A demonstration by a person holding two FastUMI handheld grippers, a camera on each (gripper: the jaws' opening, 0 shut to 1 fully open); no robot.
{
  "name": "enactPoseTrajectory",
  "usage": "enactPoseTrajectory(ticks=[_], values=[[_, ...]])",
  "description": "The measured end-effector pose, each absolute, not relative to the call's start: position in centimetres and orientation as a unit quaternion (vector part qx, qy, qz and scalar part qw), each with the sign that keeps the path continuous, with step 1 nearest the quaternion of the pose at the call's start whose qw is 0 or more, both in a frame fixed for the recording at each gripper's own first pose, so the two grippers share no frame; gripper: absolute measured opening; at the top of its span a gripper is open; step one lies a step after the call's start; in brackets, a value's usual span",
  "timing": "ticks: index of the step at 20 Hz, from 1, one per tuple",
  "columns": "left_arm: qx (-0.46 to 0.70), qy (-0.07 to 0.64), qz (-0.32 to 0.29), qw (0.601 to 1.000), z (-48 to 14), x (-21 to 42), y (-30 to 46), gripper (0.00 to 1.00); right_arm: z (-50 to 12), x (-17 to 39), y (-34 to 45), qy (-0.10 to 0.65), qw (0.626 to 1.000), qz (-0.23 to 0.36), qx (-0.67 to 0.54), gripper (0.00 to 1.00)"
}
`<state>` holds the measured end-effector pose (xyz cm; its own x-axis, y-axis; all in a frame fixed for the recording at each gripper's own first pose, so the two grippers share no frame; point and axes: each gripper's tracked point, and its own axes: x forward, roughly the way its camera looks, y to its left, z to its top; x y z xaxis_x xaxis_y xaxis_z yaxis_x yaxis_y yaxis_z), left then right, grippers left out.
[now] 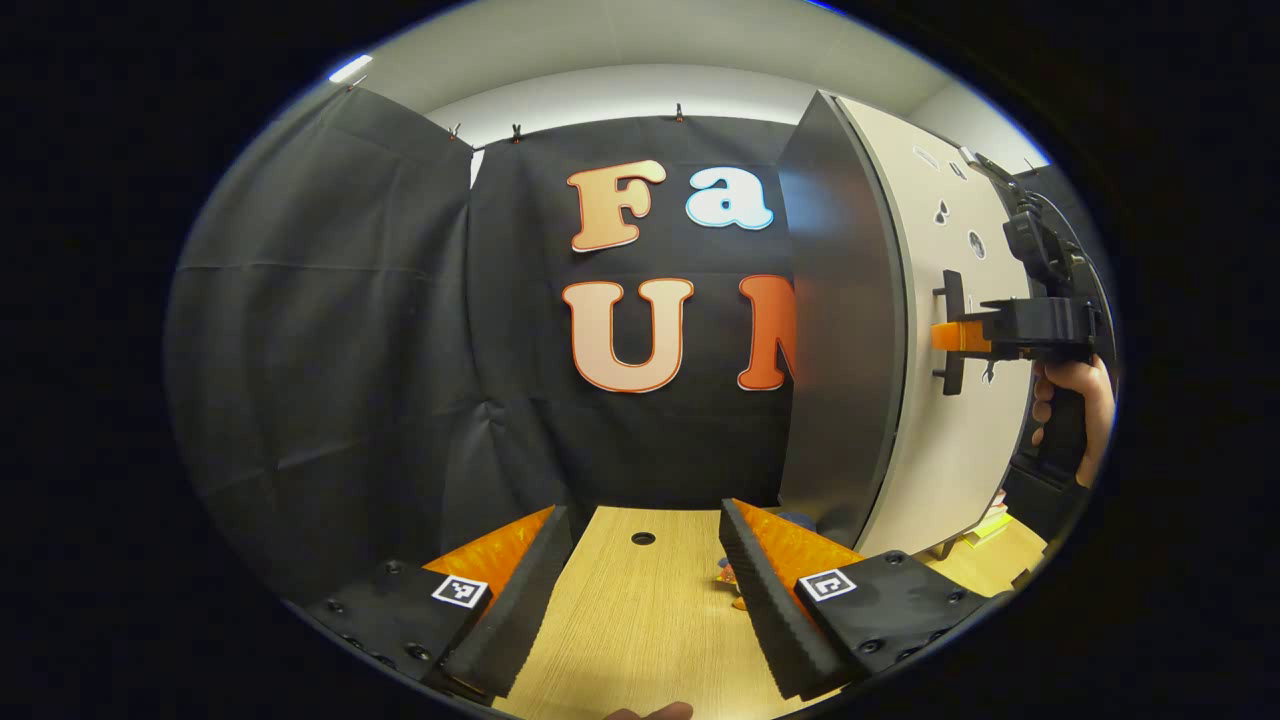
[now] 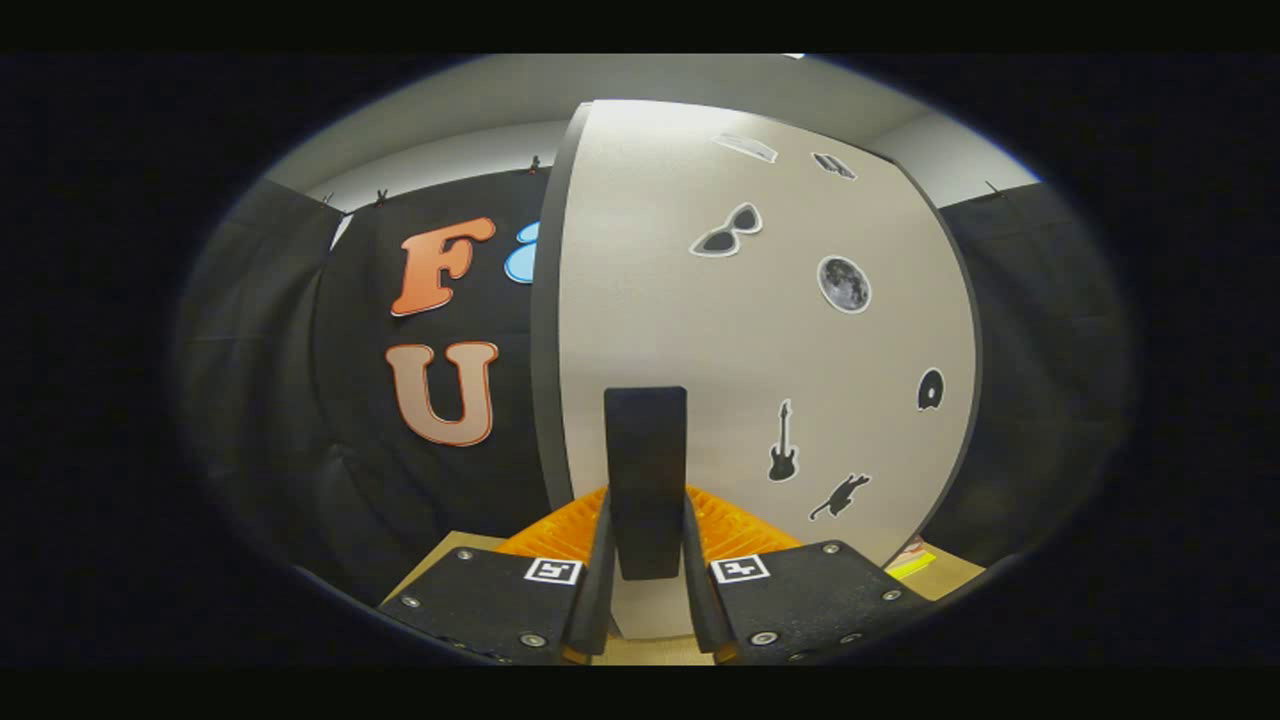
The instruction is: Open the cabinet door with the right hand, grasp the bottle in the cabinet with the left hand and place it on the coaster, then close the cabinet door with the right hand.
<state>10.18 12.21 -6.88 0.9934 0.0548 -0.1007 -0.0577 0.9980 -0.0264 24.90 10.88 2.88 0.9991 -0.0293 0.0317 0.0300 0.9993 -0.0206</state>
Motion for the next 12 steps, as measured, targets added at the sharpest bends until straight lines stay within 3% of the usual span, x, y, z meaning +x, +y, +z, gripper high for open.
enactPoseTrajectory(ticks=[1, 2, 12], values=[[-0.014, 0.049, 0.025, 0.998, -6.7, 9.9, 11.8, 0.99, 2.9, 24.7, 10.8, -0.016, 1.000, -0.015, -0.013, 0.33], [-0.012, 0.048, 0.022, 0.999, -6.5, 9.8, 11.3, 0.97, 2.9, 24.6, 10.8, -0.015, 1.000, -0.016, -0.007, 0.24], [0.013, 0.023, 0.008, 1.000, -4.4, 4.7, 7.6, 0.97, 2.7, 22.9, 9.8, -0.014, 1.000, -0.019, 0.002, 0.24]])
